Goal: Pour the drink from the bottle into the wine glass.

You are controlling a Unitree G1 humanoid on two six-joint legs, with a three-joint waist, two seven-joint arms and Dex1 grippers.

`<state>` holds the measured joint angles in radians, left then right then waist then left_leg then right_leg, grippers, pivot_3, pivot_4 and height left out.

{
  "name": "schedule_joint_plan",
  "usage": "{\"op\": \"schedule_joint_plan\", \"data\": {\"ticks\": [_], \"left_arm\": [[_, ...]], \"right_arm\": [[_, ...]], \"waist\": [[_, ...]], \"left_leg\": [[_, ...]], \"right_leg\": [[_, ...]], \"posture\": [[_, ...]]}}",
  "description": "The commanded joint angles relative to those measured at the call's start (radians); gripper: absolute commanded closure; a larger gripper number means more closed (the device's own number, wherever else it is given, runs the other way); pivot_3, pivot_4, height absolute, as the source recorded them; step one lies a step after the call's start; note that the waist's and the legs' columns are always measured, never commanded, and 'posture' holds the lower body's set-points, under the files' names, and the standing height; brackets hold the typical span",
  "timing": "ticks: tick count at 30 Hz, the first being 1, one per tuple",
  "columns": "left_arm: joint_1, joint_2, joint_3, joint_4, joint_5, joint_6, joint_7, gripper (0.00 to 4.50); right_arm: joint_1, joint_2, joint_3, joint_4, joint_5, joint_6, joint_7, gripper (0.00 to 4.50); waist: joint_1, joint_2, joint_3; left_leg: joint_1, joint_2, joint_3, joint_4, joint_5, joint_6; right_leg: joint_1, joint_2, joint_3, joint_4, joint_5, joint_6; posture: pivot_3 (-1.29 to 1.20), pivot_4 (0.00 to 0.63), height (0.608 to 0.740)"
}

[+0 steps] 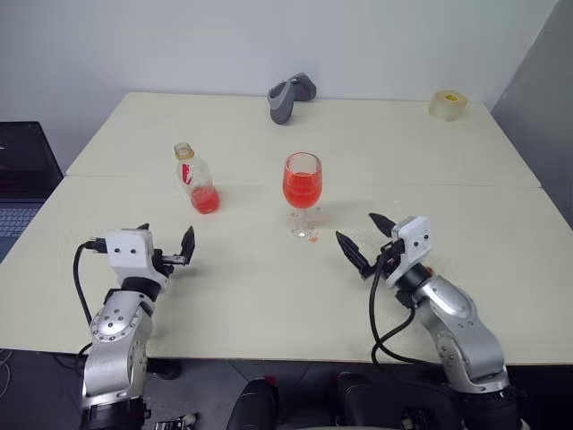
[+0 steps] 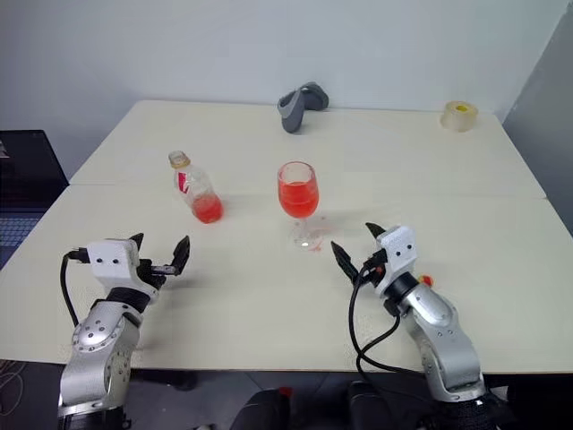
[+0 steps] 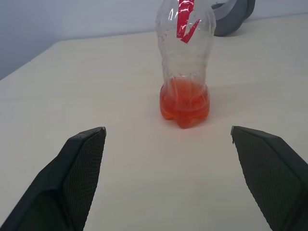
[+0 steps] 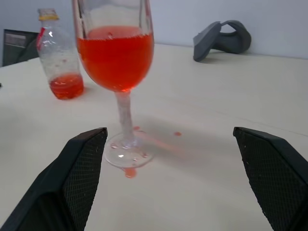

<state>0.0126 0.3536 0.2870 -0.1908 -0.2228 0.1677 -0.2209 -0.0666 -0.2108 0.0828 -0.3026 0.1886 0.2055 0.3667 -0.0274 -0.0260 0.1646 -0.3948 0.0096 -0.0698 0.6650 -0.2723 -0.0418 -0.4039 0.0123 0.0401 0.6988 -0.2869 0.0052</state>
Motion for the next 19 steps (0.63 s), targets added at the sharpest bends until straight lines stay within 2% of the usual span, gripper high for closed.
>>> {"op": "schedule_joint_plan", "data": {"ticks": [1, 7, 13, 19], "left_arm": [[0.002, -0.008, -0.007, -0.056, 0.015, -0.010, 0.014, 0.03], [0.049, -0.055, -0.033, -0.098, 0.062, -0.065, 0.050, 0.03], [0.057, -0.099, -0.043, -0.103, 0.056, -0.067, 0.060, 0.03], [0.051, -0.099, -0.057, -0.082, 0.044, -0.066, 0.030, 0.03]], "right_arm": [[-0.007, 0.029, -0.022, 0.087, -0.033, -0.122, -0.035, 0.00], [-0.042, 0.086, -0.110, 0.262, -0.037, -0.247, -0.122, 0.00], [-0.056, 0.097, -0.104, 0.285, -0.040, -0.274, -0.113, 0.00], [-0.062, 0.100, -0.101, 0.283, -0.046, -0.274, -0.107, 0.00]], "waist": [[0.000, 0.000, 0.000], [-0.001, 0.000, 0.000], [-0.001, 0.000, 0.000], [-0.001, 0.000, 0.000]], "left_leg": [[0.000, 0.000, 0.000, 0.000, 0.000, 0.000], [0.001, 0.001, 0.002, -0.001, 0.000, 0.000], [0.002, 0.001, 0.003, -0.002, 0.000, 0.000], [0.002, 0.001, 0.003, -0.002, 0.000, 0.000]], "right_leg": [[0.000, 0.000, 0.000, 0.000, 0.000, 0.000], [0.000, 0.000, 0.002, 0.000, 0.000, 0.000], [0.000, 0.001, 0.002, 0.000, 0.000, 0.000], [0.000, 0.001, 0.003, 0.000, 0.000, 0.000]], "posture": [[0.00, 0.150, 0.740], [0.00, 0.150, 0.740], [0.00, 0.150, 0.740], [0.00, 0.150, 0.740]]}}
